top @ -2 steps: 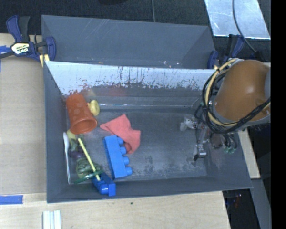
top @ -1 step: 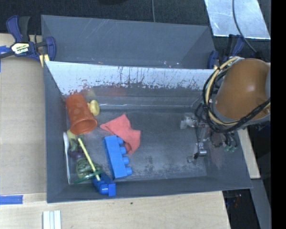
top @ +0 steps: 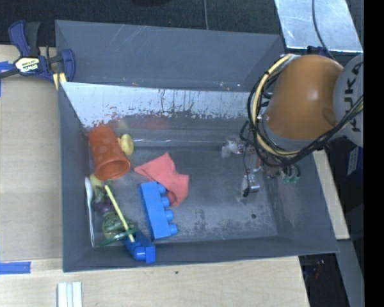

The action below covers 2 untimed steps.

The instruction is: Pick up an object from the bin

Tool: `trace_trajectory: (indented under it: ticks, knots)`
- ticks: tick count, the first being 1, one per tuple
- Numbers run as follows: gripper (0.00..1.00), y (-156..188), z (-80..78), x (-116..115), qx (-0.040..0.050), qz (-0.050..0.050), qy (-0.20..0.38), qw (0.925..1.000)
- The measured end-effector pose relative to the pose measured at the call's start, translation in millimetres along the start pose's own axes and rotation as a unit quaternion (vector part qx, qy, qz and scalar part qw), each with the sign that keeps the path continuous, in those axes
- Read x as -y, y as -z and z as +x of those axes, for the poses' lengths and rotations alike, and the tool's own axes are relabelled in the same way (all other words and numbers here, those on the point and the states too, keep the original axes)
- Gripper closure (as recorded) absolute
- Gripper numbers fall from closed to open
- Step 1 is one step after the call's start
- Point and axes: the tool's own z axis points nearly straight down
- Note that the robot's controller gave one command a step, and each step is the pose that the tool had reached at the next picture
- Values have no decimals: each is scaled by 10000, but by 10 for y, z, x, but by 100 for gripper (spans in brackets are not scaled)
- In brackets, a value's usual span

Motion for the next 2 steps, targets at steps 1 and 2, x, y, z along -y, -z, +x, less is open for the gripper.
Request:
trace_trajectory:
  ticks: [1, 2]
  knots:
    - [0, 84, -102, -189, 11, -9, -645, 9979]
    - [0, -215, -369, -460, 42, 2, -614, 9981]
